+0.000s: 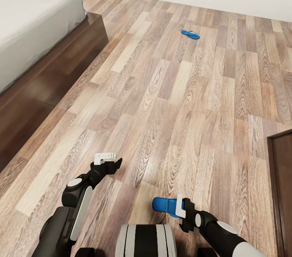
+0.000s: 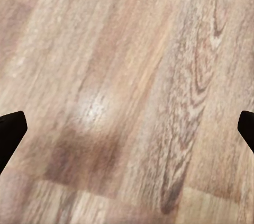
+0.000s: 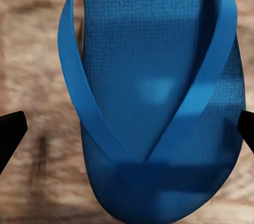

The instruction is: In the bedroom, move the book from the bed onto either nightstand, and place the two sandals side by side next to the bed.

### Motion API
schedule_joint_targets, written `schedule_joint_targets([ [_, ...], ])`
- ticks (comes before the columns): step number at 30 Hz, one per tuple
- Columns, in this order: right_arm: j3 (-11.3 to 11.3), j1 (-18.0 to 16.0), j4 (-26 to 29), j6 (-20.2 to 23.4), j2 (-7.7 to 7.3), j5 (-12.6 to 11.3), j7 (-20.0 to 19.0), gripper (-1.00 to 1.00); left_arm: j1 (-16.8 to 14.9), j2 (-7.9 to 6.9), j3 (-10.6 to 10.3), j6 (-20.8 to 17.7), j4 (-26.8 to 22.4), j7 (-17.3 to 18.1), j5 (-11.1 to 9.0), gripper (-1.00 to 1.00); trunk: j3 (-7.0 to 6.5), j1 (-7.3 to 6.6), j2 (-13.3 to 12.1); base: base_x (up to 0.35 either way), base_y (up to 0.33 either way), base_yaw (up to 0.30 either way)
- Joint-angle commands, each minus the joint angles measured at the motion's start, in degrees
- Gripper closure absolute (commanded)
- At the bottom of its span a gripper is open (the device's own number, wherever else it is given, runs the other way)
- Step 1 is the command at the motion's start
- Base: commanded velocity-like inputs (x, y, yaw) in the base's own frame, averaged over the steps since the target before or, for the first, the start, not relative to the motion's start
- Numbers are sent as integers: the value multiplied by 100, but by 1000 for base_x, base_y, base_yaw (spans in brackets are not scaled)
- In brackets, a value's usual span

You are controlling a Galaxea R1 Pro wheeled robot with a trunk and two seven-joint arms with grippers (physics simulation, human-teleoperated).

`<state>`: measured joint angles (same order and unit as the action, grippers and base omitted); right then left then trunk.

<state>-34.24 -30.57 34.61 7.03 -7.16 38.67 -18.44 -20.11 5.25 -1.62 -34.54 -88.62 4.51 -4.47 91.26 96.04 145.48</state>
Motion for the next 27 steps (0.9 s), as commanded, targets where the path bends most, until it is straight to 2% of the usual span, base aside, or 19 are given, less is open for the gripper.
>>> schedule_joint_targets([
  [1, -23, -2, 18, 35, -9, 44, -20, -100, -2, 1, 5, -35, -6, -2, -45, -100, 3, -1, 1, 0, 0, 0],
  [27, -18, -6, 19, 78, -30, 44, 197, -100, -2, -6, 4, -35, -6, -2, -45, -100, 3, -1, 1, 0, 0, 0],
])
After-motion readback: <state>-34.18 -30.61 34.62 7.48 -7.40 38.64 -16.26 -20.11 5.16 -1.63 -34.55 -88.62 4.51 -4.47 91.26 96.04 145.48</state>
